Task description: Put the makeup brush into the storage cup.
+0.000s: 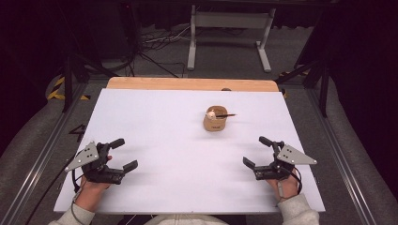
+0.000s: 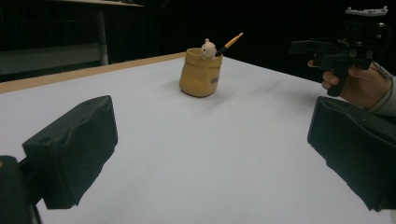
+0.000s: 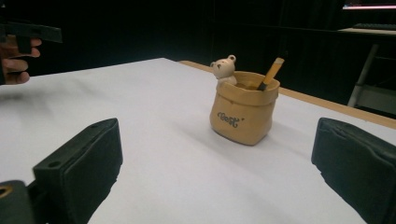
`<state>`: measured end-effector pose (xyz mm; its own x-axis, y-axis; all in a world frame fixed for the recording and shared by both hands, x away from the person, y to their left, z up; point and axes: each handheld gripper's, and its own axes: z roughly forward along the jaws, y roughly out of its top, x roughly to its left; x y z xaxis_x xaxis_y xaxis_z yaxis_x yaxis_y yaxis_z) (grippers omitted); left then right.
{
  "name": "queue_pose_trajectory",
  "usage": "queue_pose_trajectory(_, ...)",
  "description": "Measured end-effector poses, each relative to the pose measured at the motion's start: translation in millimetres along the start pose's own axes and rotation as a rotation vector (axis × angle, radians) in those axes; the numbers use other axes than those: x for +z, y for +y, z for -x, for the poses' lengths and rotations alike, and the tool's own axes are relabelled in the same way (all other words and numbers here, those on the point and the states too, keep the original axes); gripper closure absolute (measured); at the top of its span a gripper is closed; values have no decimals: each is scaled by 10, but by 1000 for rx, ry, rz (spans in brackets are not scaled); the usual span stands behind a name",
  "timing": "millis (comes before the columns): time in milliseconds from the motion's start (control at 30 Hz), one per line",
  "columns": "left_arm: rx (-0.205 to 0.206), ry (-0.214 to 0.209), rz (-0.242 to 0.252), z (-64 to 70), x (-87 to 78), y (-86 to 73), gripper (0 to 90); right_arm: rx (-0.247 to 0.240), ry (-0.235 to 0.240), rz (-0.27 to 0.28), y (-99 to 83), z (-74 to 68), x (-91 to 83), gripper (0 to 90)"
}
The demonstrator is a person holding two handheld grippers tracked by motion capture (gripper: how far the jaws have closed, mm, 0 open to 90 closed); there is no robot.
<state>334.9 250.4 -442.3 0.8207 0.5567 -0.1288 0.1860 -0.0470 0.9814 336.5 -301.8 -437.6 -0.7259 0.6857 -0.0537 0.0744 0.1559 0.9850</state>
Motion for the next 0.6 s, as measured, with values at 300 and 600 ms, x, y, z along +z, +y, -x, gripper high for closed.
queue_pose_trajectory(300, -7, -3, 4, -23, 24, -57, 23, -5, -9, 0, -32, 4, 3, 28)
queue_pose_trajectory(600, -22, 5, 27, -28, 22, -77, 19, -3, 2, 7, -32, 4, 9, 26)
